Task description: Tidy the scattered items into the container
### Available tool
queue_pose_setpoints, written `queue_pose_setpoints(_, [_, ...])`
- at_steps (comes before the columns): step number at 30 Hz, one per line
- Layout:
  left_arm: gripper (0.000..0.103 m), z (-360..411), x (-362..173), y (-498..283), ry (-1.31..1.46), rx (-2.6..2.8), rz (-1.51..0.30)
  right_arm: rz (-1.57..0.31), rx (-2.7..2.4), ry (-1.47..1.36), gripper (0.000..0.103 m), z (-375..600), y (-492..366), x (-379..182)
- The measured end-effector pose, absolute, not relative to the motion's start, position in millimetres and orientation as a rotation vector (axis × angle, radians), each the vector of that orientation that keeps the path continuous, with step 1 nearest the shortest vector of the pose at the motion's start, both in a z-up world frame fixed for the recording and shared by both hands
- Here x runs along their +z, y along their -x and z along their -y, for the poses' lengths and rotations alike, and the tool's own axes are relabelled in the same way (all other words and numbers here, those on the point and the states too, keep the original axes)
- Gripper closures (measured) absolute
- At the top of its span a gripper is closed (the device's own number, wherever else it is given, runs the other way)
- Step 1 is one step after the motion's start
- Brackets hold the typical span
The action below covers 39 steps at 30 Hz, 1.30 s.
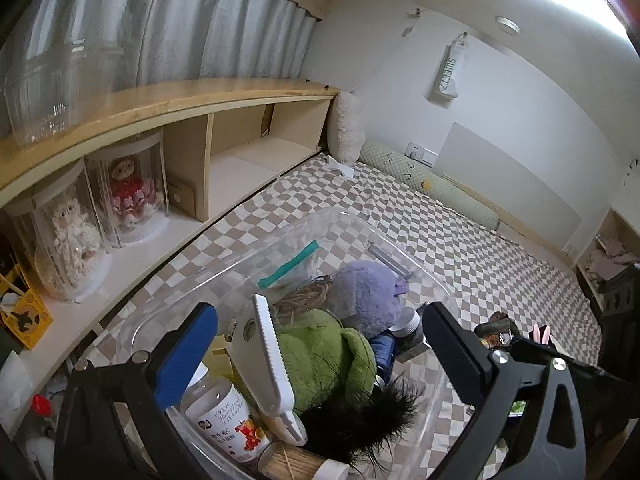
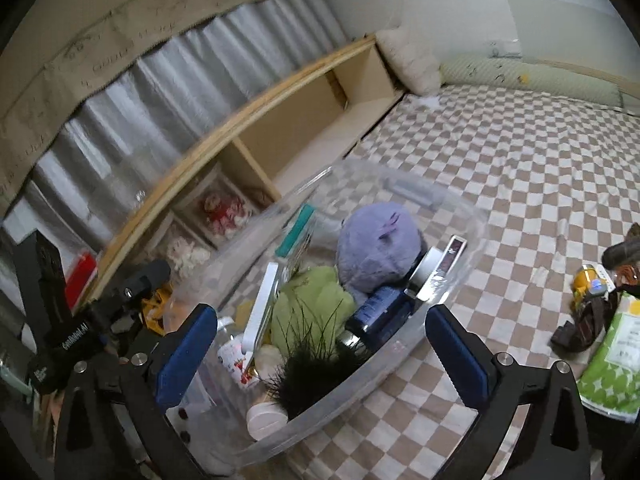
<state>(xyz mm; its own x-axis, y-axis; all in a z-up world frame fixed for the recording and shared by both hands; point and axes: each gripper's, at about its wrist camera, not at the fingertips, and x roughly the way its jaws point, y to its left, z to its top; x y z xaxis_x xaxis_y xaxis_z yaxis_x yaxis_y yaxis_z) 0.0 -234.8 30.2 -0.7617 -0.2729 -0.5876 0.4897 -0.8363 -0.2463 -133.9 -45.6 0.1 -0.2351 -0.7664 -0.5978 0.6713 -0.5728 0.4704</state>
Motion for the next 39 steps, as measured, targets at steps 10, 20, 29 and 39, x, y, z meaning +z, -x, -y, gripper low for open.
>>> queue_pose_setpoints(10, [0.0, 194.8, 48.4, -4.8, -0.754, -2.602, -0.458, 0.097, -2.014, -0.935, 0.0, 5.2, 113.1, 26.8])
queue_pose_setpoints(20, [0.0, 150.1, 66.1, -29.5, -0.696, -2.674, -0.378, 0.006, -2.06, -0.817, 0.0, -34.9, 71.9, 52.9])
queue_pose_setpoints(29, [0.0, 113.2, 72.5, -53.8, -0.673, -2.711, -0.277, 0.024, -2.108, -0.759, 0.0, -74.5, 45.3, 51.2])
queue_pose_setpoints(39, [0.0, 80.6, 65.3, -71.6, -0.688, -2.752, -0.191, 0.038, -2.155, -0.774, 0.0, -105.1, 24.5, 31.7])
